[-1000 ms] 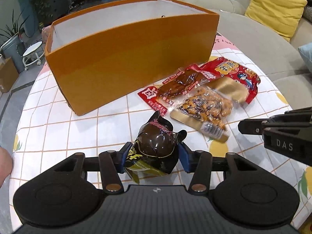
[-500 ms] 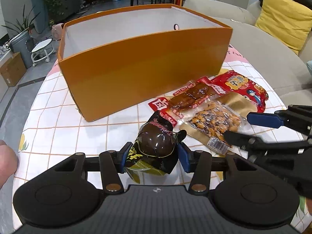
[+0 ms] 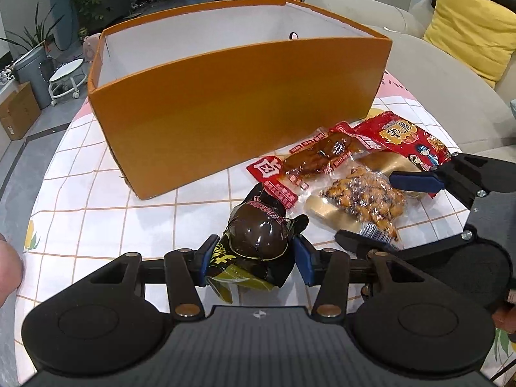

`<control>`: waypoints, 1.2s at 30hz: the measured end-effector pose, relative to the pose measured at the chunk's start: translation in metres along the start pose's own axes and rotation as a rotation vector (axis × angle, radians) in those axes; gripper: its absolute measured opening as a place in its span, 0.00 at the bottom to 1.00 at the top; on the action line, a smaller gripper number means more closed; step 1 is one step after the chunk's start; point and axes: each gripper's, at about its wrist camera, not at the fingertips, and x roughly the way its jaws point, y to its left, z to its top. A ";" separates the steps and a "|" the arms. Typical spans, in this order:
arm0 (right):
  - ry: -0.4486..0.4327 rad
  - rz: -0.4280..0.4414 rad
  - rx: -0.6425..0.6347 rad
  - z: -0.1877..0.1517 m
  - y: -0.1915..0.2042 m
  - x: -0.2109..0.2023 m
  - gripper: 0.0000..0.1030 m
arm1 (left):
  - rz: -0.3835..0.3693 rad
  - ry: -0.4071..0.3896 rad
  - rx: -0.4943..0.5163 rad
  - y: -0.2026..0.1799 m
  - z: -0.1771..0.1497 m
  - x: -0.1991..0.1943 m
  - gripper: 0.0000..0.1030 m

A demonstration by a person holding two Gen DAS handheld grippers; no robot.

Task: Organize snacks
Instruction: 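Grasp and lift the clear peanut bag with the right tool while the left tool holds the brown pouch, then carry the brown pouch and peanut bag over the orange box with both tools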

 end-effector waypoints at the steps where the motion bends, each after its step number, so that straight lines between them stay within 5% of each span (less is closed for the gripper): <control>1: -0.001 0.008 0.026 -0.001 -0.003 0.001 0.76 | -0.002 0.002 0.000 0.000 0.000 0.001 0.54; 6: -0.003 0.021 0.064 -0.003 -0.009 0.004 0.75 | -0.009 0.007 -0.002 -0.002 0.000 0.003 0.54; 13: 0.003 -0.015 0.083 -0.001 -0.008 0.001 0.49 | -0.011 0.006 -0.009 0.000 -0.002 0.001 0.54; 29: -0.033 -0.002 0.158 0.008 -0.011 -0.041 0.46 | -0.005 -0.036 -0.037 0.000 0.003 -0.021 0.53; 30: -0.040 0.004 0.168 0.009 -0.012 -0.045 0.35 | -0.005 -0.042 -0.038 -0.001 0.003 -0.024 0.53; 33: -0.046 0.007 0.198 0.013 -0.016 -0.055 0.23 | -0.008 -0.060 -0.037 -0.003 0.005 -0.031 0.52; 36: -0.045 0.014 0.239 0.013 -0.023 -0.062 0.23 | -0.010 -0.074 -0.029 -0.006 0.006 -0.037 0.51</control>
